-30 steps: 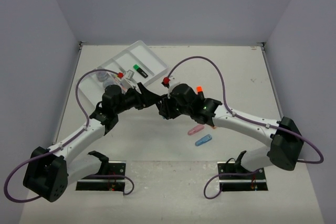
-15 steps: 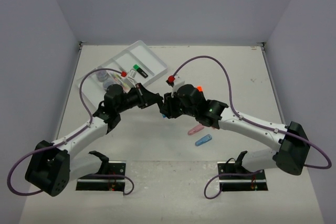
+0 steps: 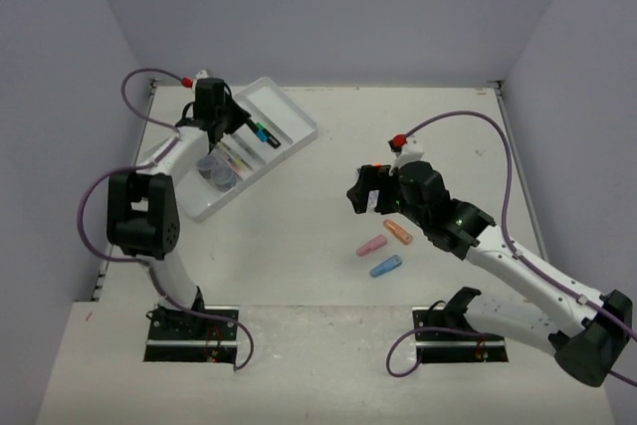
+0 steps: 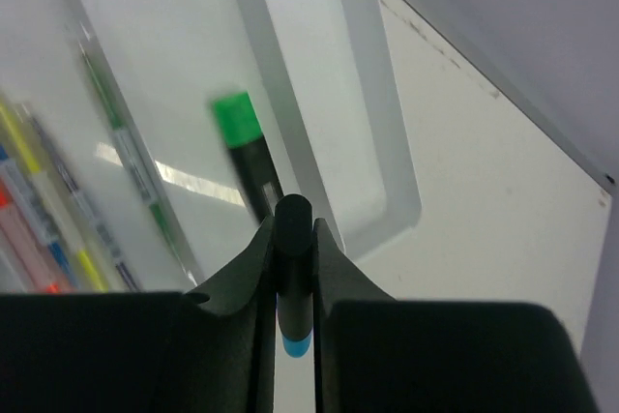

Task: Sort the stationery into containers
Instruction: Place the pen in the storage box.

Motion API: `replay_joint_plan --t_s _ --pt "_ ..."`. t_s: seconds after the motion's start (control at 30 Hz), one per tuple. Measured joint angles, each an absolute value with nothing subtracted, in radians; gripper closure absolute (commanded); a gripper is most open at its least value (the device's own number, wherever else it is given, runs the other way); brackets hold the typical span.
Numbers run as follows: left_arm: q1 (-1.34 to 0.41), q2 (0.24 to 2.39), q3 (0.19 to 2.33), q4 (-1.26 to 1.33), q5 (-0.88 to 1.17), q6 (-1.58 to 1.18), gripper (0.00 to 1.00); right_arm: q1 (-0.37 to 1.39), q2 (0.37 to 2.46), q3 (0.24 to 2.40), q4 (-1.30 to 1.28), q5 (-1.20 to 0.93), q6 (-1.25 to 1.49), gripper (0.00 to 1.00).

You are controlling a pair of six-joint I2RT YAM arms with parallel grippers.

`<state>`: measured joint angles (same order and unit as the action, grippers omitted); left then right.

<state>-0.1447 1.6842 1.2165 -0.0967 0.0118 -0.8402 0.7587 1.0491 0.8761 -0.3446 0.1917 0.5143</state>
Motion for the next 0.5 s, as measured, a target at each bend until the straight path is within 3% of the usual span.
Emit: replay_joint_plan --t_s 0.13,0.23,0.33,0.43,0.5 --pt "-0.116 1.928 1.452 -0.182 -0.050 -0.821 0.99 0.751 0.960 0.846 -0.347 0.193 0.508 0.01" --pt "-0.103 2.035 1.535 -0.230 -0.061 -0.818 0.70 0.746 0.967 0.828 -0.348 0.194 0.504 0.01" --pt "-0.097 2.083 1.552 -0.267 -0.060 -0.817 0.52 0.727 1.009 0.823 -0.363 0.191 0.499 0.01" --pt "-0.097 2.091 1.552 -0.291 -0.052 -0.816 0.40 0.695 1.064 0.823 -0.374 0.186 0.496 0.01" --pt "-0.097 2.088 1.556 -0.292 -0.042 -0.817 0.38 0.674 1.102 0.826 -0.382 0.171 0.496 0.03"
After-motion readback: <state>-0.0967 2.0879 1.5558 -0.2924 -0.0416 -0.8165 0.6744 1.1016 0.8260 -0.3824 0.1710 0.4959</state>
